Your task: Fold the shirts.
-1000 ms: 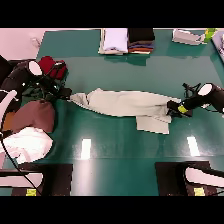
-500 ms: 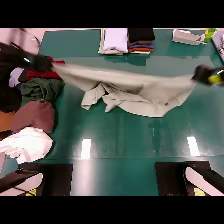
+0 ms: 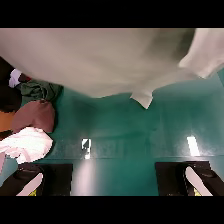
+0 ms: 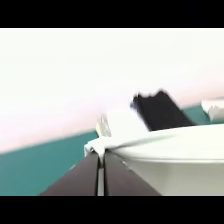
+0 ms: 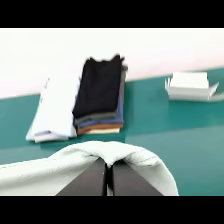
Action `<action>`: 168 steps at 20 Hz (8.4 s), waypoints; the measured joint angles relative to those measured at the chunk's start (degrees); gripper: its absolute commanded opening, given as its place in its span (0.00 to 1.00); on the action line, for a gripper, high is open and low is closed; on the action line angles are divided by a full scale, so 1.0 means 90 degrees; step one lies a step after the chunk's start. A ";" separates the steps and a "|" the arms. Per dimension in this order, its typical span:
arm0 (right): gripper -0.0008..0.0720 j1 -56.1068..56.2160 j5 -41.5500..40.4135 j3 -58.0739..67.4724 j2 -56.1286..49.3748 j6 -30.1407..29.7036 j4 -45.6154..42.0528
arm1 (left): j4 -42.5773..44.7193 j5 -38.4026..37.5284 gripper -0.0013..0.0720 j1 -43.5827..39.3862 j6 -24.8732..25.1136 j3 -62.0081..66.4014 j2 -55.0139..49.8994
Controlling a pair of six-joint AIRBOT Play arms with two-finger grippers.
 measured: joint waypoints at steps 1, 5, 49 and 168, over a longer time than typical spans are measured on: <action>0.03 -0.0005 0.0131 0.0364 -0.0080 0.0015 -0.0002 | 0.0002 0.0087 0.05 0.0000 -0.0019 0.0165 0.0053; 0.03 -0.0007 0.0760 0.1700 -0.0784 0.0153 0.0005 | 0.0204 0.0231 0.05 0.0000 -0.0075 0.0240 -0.0029; 0.77 0.0083 0.0384 -0.6018 -0.1778 -0.0393 -0.0299 | 0.0607 -0.0610 0.57 0.0002 -0.0578 -0.4974 -0.3368; 0.04 0.1020 0.0406 -0.2788 -0.3174 -0.0364 0.0134 | -0.0930 0.0763 0.05 -0.2858 -0.0393 -0.2096 -0.6334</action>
